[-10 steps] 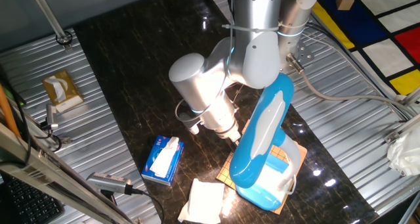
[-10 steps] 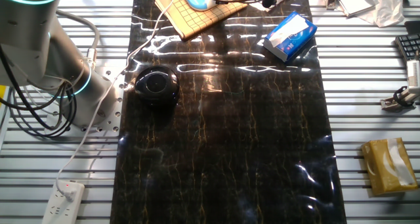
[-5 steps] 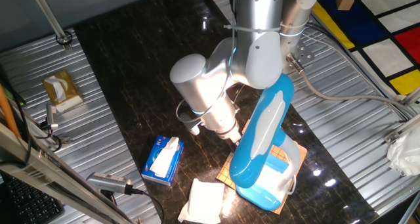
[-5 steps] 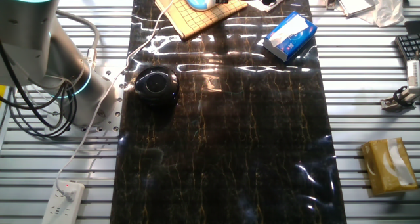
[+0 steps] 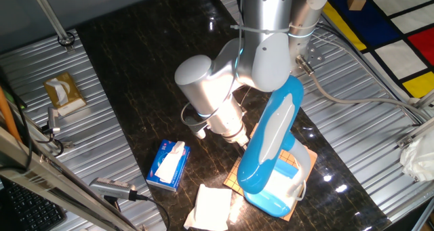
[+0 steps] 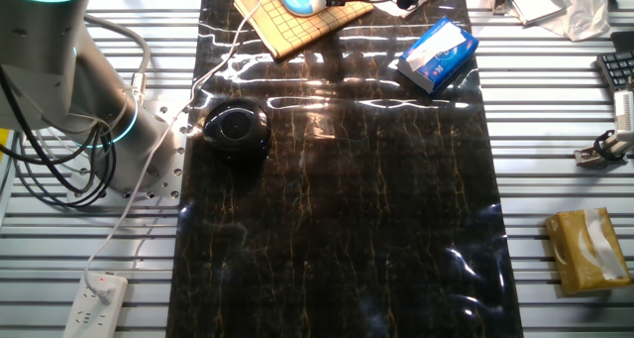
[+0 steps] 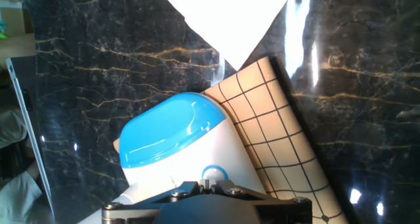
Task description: Turn off the desk lamp by pressing the button
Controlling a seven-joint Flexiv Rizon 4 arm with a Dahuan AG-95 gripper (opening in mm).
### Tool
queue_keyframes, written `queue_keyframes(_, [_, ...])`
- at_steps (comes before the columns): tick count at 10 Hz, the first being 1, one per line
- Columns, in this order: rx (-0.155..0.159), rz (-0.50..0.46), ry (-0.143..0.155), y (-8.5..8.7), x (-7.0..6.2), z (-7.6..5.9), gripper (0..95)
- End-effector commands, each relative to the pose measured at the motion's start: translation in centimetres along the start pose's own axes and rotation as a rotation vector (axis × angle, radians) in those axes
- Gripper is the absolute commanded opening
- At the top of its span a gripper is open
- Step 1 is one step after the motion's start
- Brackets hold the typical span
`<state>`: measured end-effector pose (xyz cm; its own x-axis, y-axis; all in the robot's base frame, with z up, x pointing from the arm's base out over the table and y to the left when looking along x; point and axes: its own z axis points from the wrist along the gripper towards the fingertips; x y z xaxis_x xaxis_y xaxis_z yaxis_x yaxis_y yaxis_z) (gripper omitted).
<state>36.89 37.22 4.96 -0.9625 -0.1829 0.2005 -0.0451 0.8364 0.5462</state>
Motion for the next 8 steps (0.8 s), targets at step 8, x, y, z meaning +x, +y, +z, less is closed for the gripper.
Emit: queue_keyframes(8, [0.002, 0.008, 0.009, 0.04, -0.07, -0.01, 0.0])
